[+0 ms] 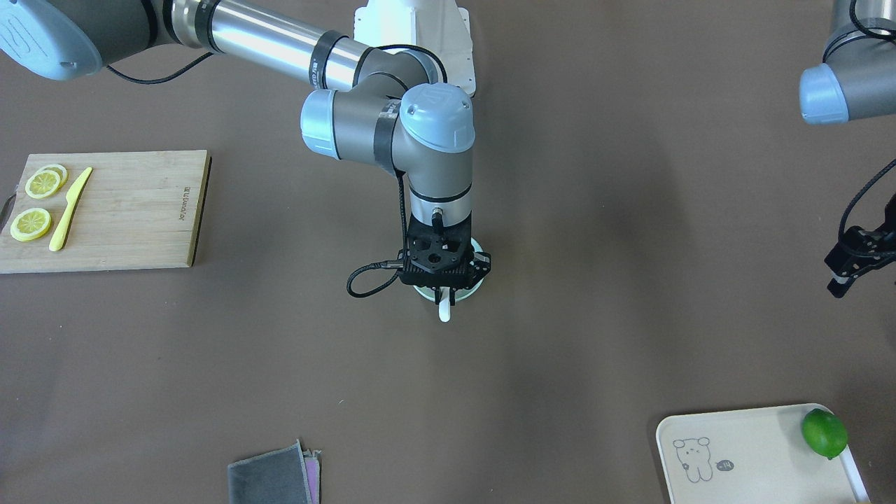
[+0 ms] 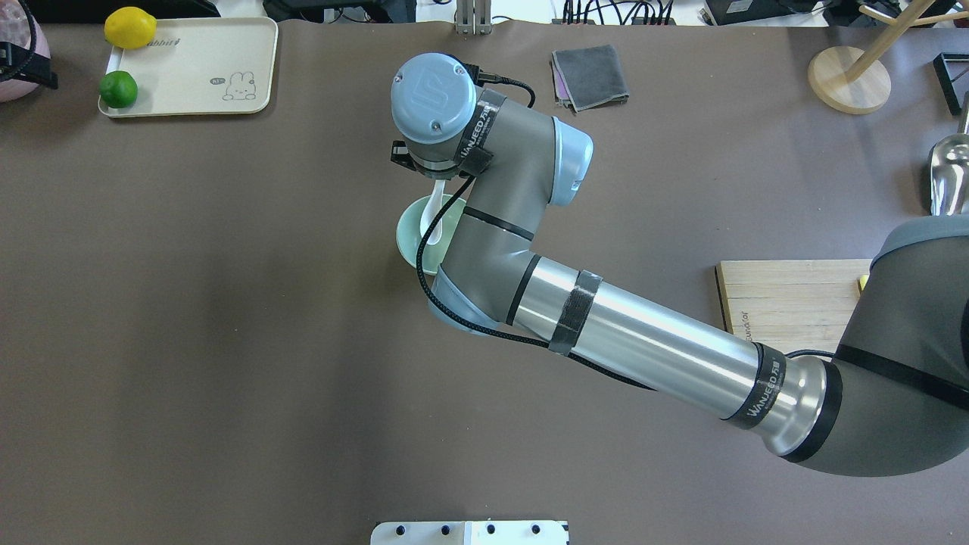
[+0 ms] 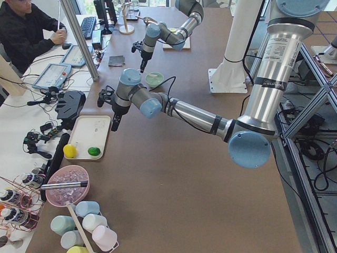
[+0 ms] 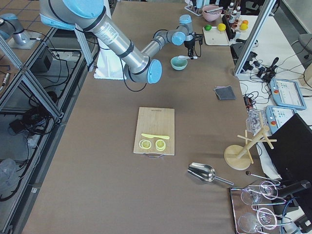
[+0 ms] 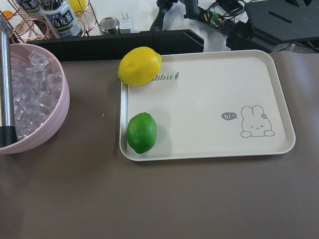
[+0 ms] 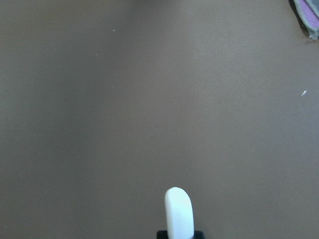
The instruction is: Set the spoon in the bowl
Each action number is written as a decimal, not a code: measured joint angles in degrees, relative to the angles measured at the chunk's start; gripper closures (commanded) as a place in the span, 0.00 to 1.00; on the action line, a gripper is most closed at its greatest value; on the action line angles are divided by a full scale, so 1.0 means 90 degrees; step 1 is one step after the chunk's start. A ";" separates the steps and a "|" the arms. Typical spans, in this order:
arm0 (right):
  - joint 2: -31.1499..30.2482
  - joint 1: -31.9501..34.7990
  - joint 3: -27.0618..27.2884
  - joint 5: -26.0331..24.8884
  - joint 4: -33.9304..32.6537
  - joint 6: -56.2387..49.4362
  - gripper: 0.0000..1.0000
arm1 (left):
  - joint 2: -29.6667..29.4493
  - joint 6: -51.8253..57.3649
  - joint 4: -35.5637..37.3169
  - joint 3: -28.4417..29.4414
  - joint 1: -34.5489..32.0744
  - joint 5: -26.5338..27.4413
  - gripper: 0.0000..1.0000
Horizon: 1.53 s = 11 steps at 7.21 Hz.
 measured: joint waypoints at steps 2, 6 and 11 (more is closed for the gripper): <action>-0.0055 -0.0103 0.0007 -0.0172 0.0010 -0.0004 0.01 | -0.0043 -0.0003 -0.0004 0.0085 -0.0005 -0.0003 0.02; -0.0607 -0.0034 0.0845 -0.0201 0.0112 -0.0110 0.00 | -0.0081 -0.0005 -0.0004 0.0103 -0.0009 -0.0003 0.02; -0.3430 0.1431 0.3980 0.0948 0.0151 -0.1393 0.00 | 0.0136 0.0376 -0.0066 0.0085 -0.0228 -0.0009 0.02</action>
